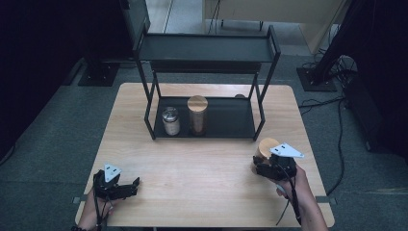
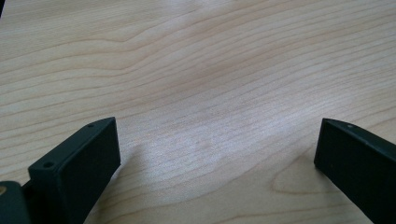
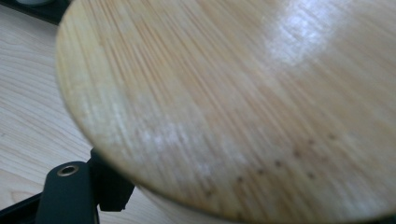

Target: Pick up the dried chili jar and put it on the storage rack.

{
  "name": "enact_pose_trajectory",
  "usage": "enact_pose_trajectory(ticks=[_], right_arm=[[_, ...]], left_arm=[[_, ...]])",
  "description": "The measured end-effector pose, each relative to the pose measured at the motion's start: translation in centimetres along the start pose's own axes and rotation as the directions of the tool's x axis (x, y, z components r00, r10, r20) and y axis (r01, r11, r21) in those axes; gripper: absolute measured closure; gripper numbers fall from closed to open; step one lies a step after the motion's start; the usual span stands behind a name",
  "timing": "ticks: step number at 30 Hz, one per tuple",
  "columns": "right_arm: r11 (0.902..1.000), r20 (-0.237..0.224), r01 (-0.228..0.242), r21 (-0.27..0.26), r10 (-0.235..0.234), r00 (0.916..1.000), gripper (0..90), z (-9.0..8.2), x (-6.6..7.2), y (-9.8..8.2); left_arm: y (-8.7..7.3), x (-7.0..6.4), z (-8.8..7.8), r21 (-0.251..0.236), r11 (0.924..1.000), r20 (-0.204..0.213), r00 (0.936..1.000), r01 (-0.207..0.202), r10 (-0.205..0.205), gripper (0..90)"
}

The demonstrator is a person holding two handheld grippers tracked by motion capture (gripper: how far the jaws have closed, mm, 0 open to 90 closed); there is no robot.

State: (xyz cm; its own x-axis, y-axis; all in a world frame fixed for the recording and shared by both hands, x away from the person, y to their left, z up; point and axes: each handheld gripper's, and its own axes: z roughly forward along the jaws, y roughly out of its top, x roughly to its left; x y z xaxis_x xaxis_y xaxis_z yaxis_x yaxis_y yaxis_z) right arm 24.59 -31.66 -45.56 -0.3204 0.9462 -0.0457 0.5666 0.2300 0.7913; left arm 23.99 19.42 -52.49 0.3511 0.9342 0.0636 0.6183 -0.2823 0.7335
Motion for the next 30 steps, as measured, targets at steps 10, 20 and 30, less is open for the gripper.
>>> enact_pose_trajectory(ticks=[10, 20, 30], right_arm=[[0.9996, -0.024, 0.027, -0.002, -0.027, 0.9994, 24.3, 1.0, 1.7, 1.4], [0.9985, -0.042, 0.055, -0.004, -0.055, 0.9976, 24.4, 2.0, 3.1, 2.9], [0.9971, -0.056, 0.076, -0.010, -0.076, 0.9955, 24.4, 2.8, 4.3, 4.5]], left_arm=[[0.0, 0.0, 0.0, 0.000, 1.0000, 0.000, 1.0000, 0.000, 0.000, 0.5], [0.0, 0.0, 0.0, 0.000, 1.0000, 0.001, 1.0000, -0.002, 0.002, 0.5], [0.0, 0.0, 0.0, 0.000, 1.0000, 0.003, 1.0000, -0.004, 0.004, 0.5]])
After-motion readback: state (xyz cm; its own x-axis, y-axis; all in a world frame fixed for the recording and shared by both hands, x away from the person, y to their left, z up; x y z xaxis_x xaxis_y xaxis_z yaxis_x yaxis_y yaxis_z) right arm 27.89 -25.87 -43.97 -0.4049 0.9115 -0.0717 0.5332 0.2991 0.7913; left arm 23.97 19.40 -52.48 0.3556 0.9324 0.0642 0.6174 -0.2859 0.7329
